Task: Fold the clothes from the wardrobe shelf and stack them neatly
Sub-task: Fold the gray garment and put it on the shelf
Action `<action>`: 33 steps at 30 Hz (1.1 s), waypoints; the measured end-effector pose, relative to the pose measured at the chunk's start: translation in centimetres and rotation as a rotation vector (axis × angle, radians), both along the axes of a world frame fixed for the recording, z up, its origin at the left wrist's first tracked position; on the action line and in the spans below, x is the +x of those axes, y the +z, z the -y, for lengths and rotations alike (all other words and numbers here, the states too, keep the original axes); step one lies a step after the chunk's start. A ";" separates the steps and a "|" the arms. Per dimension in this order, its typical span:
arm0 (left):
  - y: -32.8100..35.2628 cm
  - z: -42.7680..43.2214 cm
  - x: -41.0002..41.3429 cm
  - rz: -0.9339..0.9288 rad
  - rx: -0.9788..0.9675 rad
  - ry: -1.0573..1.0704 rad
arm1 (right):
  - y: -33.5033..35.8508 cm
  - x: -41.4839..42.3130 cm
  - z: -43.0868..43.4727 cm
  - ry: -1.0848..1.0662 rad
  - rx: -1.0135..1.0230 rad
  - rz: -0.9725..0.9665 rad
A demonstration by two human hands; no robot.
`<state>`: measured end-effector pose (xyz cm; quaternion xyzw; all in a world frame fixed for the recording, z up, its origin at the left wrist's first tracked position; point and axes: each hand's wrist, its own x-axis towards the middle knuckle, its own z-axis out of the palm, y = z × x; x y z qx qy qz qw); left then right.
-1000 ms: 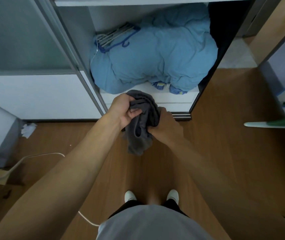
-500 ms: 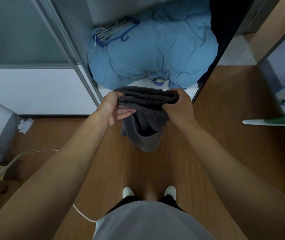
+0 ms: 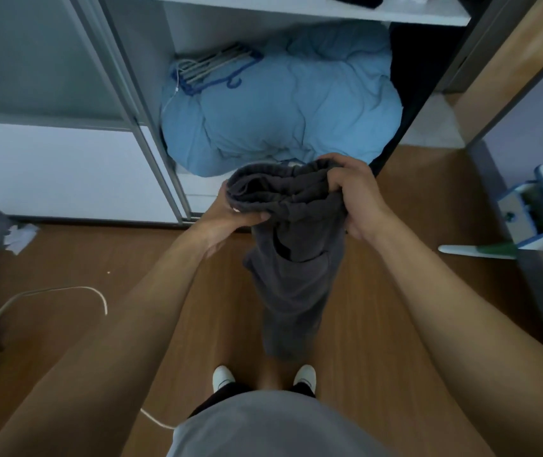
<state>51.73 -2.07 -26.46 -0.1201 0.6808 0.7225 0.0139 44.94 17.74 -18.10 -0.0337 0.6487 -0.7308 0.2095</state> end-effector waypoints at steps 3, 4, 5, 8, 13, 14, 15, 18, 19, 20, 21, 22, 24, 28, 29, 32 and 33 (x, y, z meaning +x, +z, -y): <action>0.4 -1.8 -0.7 0.010 0.206 -0.121 | 1.6 -0.1 -0.8 -0.030 -0.027 0.009; 0.7 -2.3 -1.1 -0.003 0.227 -0.117 | 2.0 -0.3 -1.2 -0.063 -0.018 0.019; 1.0 -2.7 -1.6 -0.026 0.245 -0.090 | 2.4 -0.8 -1.7 -0.105 -0.005 0.053; 2.5 -3.8 -2.9 -0.074 0.316 -0.006 | 3.1 -2.3 -3.7 -0.181 0.040 0.184; 4.7 -5.3 -3.7 -0.074 0.322 0.063 | 0.0 -2.5 -7.8 -0.001 -0.016 0.123; 5.1 -5.6 -3.7 -0.074 0.348 0.088 | -1.3 -2.1 -8.5 0.037 -0.093 0.110; 5.6 -5.8 -3.6 -0.069 0.378 0.110 | -2.4 -1.4 -8.9 0.089 -0.165 0.099; 6.9 -5.9 -3.4 -0.015 0.416 0.151 | -4.5 0.4 -8.2 0.197 -0.055 0.039; 7.3 -5.7 -3.3 0.012 0.403 0.155 | -4.8 0.7 -7.6 0.168 0.004 0.000; 7.6 -5.5 -3.2 0.038 0.376 0.158 | -5.0 0.7 -7.0 0.094 0.032 -0.048; 8.0 -5.2 -3.2 0.060 0.331 0.164 | -5.1 0.5 -6.5 0.010 0.025 -0.074; 8.3 -4.8 -3.1 0.076 0.270 0.177 | -5.0 0.4 -6.1 -0.056 -0.020 -0.065; 8.4 -3.7 -2.8 0.089 0.159 0.196 | -4.5 0.1 -5.2 -0.112 -0.108 -0.009; 6.9 -0.8 -1.0 0.001 0.288 0.121 | -3.5 0.8 -2.9 -0.136 -0.161 0.126; 6.1 -0.2 -0.3 -0.035 0.359 0.066 | -3.2 0.9 -2.4 -0.158 -0.159 0.161; 3.3 0.6 2.1 0.025 0.371 -0.097 | -2.3 1.2 -1.5 -0.188 -0.138 0.291; 2.5 0.5 2.8 0.096 0.284 -0.123 | -2.1 1.3 -1.3 -0.186 -0.136 0.337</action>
